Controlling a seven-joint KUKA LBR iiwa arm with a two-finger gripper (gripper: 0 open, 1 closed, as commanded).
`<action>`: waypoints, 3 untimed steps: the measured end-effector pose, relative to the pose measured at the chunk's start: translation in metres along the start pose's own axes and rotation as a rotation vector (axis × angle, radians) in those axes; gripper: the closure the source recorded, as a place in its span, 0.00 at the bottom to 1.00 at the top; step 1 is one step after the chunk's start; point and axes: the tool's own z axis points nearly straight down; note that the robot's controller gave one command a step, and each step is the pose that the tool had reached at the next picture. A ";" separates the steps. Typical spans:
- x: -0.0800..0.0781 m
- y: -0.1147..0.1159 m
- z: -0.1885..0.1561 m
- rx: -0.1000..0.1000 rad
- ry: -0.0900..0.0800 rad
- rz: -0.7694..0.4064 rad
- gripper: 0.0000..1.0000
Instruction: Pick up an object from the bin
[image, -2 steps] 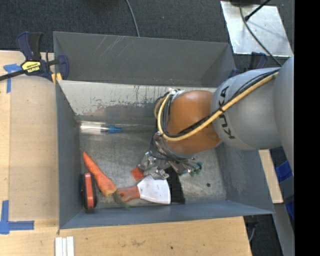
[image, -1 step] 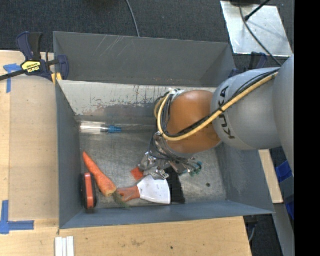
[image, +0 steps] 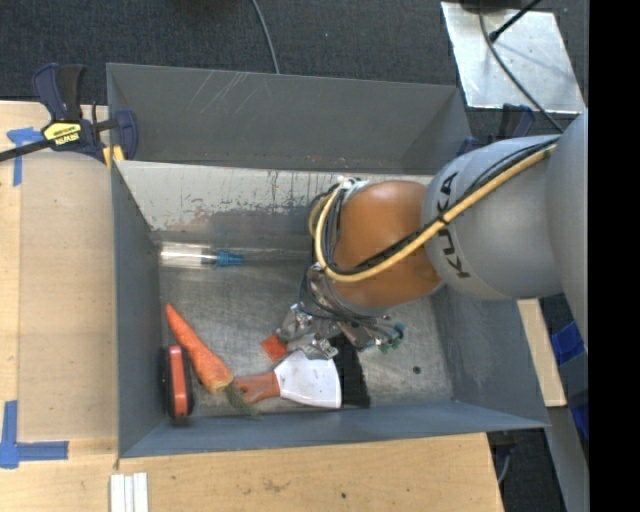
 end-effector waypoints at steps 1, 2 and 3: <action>-0.007 -0.004 0.001 -0.006 0.014 -0.070 1.00; -0.016 0.012 -0.118 -0.007 0.022 -0.065 1.00; -0.016 0.012 -0.117 -0.007 0.023 -0.065 1.00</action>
Offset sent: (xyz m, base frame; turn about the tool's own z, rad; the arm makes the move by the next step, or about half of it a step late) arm 0.0039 0.0183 0.1173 -0.0666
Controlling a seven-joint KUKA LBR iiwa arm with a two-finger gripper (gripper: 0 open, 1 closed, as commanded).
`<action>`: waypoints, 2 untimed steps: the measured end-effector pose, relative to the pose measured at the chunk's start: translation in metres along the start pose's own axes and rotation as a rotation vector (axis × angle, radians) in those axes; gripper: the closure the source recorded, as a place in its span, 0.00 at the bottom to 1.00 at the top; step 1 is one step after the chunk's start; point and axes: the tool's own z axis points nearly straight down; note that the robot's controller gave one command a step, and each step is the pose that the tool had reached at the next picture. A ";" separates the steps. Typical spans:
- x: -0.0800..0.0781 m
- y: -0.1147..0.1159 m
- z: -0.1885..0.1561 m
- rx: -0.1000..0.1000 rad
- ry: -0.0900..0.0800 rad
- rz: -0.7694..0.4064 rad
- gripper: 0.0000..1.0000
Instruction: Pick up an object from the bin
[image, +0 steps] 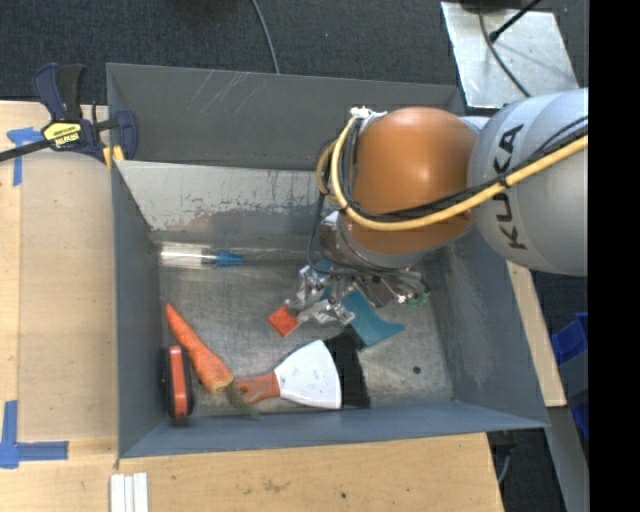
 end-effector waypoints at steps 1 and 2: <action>0.002 0.002 0.010 0.000 0.000 0.016 1.00; -0.005 0.004 0.055 0.002 -0.004 0.003 1.00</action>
Offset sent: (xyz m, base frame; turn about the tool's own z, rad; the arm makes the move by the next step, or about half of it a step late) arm 0.0016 0.0089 -0.0717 -0.0056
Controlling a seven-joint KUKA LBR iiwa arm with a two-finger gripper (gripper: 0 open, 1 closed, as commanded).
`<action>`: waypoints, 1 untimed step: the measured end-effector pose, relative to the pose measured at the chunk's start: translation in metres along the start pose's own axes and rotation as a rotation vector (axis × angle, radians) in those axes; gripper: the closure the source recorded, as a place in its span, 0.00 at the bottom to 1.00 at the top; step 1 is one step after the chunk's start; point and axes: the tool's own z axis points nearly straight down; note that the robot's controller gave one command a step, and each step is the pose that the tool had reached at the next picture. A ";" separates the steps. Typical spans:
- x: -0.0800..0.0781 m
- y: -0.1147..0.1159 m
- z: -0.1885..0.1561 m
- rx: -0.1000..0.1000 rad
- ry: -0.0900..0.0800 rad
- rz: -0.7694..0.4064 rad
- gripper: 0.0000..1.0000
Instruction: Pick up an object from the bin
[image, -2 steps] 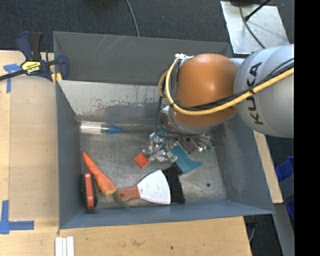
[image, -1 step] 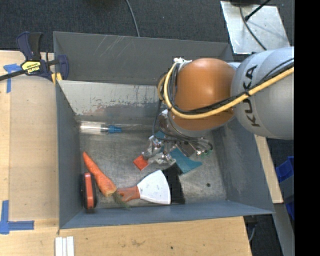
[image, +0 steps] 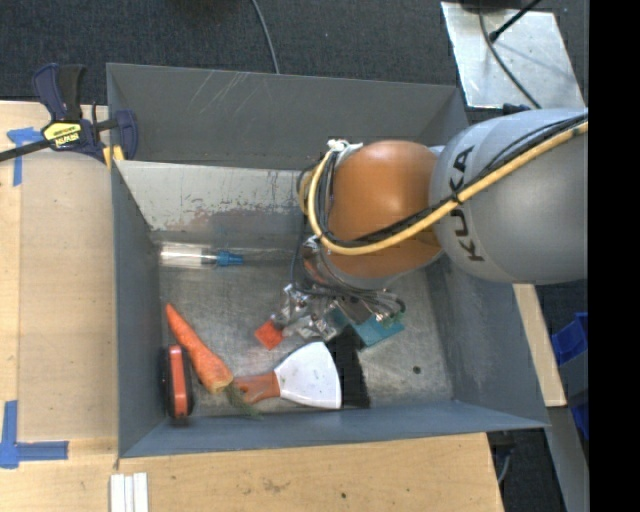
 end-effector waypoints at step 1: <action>0.014 0.004 -0.026 -0.007 0.015 -0.008 1.00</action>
Offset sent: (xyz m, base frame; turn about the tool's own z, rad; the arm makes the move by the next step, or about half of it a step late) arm -0.0054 0.0057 0.1845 0.0135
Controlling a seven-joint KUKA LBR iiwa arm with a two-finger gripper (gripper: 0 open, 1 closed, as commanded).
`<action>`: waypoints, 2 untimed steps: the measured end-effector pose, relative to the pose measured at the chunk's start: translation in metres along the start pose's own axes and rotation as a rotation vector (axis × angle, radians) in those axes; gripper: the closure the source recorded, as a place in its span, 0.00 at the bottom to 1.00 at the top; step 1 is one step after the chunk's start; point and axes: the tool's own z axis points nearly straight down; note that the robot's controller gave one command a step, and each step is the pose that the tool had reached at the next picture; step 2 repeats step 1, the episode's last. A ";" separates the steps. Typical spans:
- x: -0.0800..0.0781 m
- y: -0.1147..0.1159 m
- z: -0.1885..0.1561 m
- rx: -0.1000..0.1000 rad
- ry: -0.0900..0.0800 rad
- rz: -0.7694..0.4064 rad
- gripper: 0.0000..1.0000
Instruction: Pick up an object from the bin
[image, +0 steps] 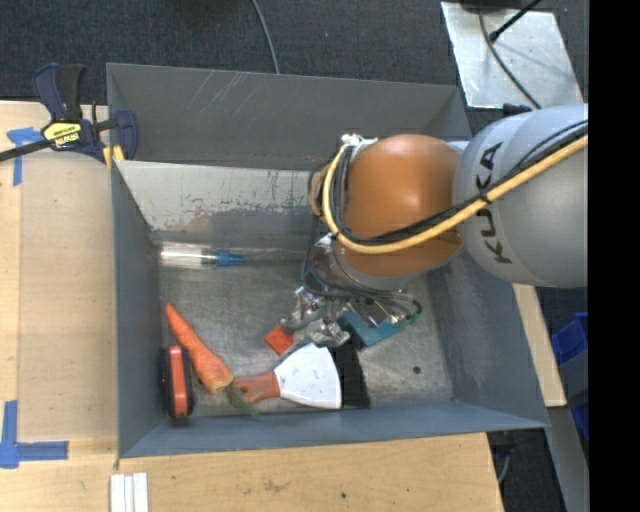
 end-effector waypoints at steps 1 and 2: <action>-0.013 0.004 -0.160 0.006 -0.012 0.025 1.00; -0.013 0.004 -0.160 0.006 -0.012 0.025 1.00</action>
Offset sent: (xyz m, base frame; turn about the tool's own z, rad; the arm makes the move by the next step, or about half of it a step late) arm 0.0000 0.0000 0.0000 0.0000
